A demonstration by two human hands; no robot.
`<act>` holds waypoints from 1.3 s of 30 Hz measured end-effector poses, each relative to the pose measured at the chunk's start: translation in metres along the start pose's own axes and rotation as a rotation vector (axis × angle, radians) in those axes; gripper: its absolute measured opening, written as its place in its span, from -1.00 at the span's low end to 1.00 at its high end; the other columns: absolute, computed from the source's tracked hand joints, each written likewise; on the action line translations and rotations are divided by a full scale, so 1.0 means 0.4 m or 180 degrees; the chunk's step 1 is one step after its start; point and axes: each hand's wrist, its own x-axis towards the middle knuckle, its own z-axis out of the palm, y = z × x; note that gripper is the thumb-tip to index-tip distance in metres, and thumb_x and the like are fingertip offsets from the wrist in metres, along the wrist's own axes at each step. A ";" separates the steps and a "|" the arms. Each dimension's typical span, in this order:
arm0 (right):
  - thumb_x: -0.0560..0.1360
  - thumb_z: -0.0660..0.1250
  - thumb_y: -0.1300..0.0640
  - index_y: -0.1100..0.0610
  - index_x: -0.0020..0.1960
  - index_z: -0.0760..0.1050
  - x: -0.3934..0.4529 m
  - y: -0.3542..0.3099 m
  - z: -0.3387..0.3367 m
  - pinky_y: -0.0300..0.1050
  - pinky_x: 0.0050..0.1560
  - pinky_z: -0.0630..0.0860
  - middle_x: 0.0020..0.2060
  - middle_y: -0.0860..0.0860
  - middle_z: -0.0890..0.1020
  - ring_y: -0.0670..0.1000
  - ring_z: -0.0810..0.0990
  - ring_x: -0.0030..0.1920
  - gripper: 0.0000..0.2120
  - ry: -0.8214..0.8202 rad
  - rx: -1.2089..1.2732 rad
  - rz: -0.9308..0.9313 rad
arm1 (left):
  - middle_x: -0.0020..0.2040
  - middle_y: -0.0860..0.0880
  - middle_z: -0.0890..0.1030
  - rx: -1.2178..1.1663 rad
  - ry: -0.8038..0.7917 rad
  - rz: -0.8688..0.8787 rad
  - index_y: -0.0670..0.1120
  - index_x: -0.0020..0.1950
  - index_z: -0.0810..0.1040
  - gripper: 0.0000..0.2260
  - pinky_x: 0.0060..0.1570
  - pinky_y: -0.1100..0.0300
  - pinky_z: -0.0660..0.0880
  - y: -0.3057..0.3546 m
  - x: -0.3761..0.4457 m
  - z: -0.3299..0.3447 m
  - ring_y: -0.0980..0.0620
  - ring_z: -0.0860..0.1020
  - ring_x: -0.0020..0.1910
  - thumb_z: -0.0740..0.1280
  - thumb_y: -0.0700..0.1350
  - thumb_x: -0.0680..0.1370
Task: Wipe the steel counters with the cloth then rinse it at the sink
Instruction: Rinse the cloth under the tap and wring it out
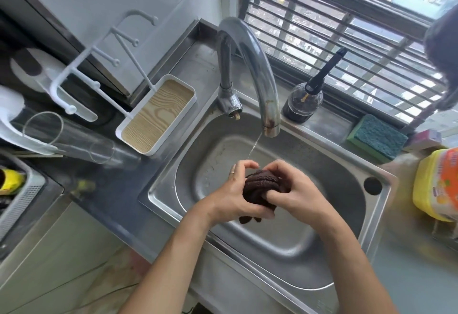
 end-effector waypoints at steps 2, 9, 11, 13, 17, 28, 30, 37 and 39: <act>0.30 0.40 0.25 0.03 0.06 0.58 0.001 -0.012 0.012 -0.01 0.02 0.58 -0.06 0.07 0.69 0.07 0.65 -0.04 -0.65 -0.0061 0.0805 -0.0071 | 0.10 -0.11 0.61 -0.0223 -0.0187 0.0172 0.04 0.26 0.50 -0.43 -0.13 -0.03 0.60 -0.009 0.004 0.009 -0.02 0.64 -0.08 0.60 -0.24 0.32; 0.29 0.38 0.31 0.16 0.06 0.58 0.012 -0.006 0.074 -0.09 -0.13 0.52 -0.14 0.14 0.61 0.09 0.57 -0.13 -0.65 0.0503 0.2845 0.0373 | -0.07 -0.06 0.69 -0.0855 0.0082 0.0013 -0.14 0.06 0.68 -0.76 0.02 0.15 0.56 -0.059 0.017 0.054 0.02 0.65 -0.05 0.57 -0.24 0.41; 0.32 0.38 0.32 0.12 0.03 0.57 0.017 0.008 0.063 -0.18 -0.24 0.48 -0.21 0.09 0.59 0.00 0.55 -0.27 -0.70 0.0750 0.2990 0.0594 | -0.17 -0.15 0.67 -0.0635 0.0068 -0.0310 -0.23 0.01 0.66 -0.72 -0.09 -0.02 0.57 -0.078 0.025 0.055 -0.07 0.64 -0.19 0.59 -0.16 0.37; 0.43 0.34 0.40 0.13 0.01 0.54 0.020 0.026 0.048 -0.31 -0.37 0.43 -0.27 0.02 0.55 -0.12 0.48 -0.40 -0.76 0.0977 0.3112 0.0754 | -0.32 -0.13 0.60 -0.0227 0.0178 -0.0687 -0.22 -0.07 0.63 -0.73 -0.33 0.10 0.47 -0.092 0.032 0.044 -0.04 0.56 -0.37 0.57 -0.10 0.37; 0.52 0.30 0.42 0.08 -0.02 0.53 0.015 0.069 0.031 -0.36 -0.43 0.40 -0.24 -0.01 0.56 -0.15 0.42 -0.43 -0.75 0.1302 0.3183 0.1124 | -0.26 -0.11 0.57 -0.0714 0.0060 -0.0963 -0.12 0.06 0.60 -0.76 -0.34 0.18 0.44 -0.096 0.044 0.026 -0.01 0.57 -0.34 0.52 -0.08 0.47; 0.49 0.45 0.19 -0.22 -0.01 0.62 -0.021 0.080 0.078 -0.28 0.04 0.52 -0.05 -0.22 0.69 -0.13 0.64 -0.07 -0.71 -0.0144 -0.0472 0.0708 | -0.05 -0.24 0.66 -0.2166 0.0890 -0.1289 -0.30 0.13 0.58 -0.31 -0.06 -0.07 0.65 -0.099 0.107 0.032 -0.17 0.68 -0.12 0.68 0.04 0.15; 0.54 0.40 0.12 -0.16 -0.04 0.67 0.003 0.089 0.067 -0.24 -0.06 0.56 -0.16 -0.18 0.70 -0.11 0.64 -0.15 -0.83 0.0254 -0.0504 0.0994 | -0.01 -0.17 0.65 -0.1140 0.0928 -0.1393 -0.19 0.28 0.39 -0.18 -0.22 0.04 0.67 -0.101 0.097 0.022 -0.09 0.69 -0.17 0.70 -0.02 0.16; 0.49 0.55 0.11 0.17 0.13 0.58 0.044 0.102 0.090 -0.14 -0.26 0.53 -0.25 0.01 0.63 -0.01 0.53 -0.33 -0.72 -0.0533 0.1061 0.1445 | 0.06 -0.03 0.65 0.1461 -0.0211 -0.0830 0.20 0.44 -0.02 0.01 -0.09 0.13 0.58 -0.111 0.084 0.007 -0.06 0.63 -0.02 0.58 -0.02 0.21; 0.38 0.54 0.15 0.26 0.10 0.55 0.042 0.111 0.099 -0.11 -0.27 0.56 -0.23 0.06 0.63 0.03 0.55 -0.34 -0.64 -0.0330 0.1092 0.1344 | -0.03 0.03 0.68 0.1672 -0.0225 -0.0748 0.09 0.30 0.37 -0.26 -0.16 0.17 0.57 -0.117 0.083 0.001 -0.02 0.64 -0.04 0.57 0.06 0.18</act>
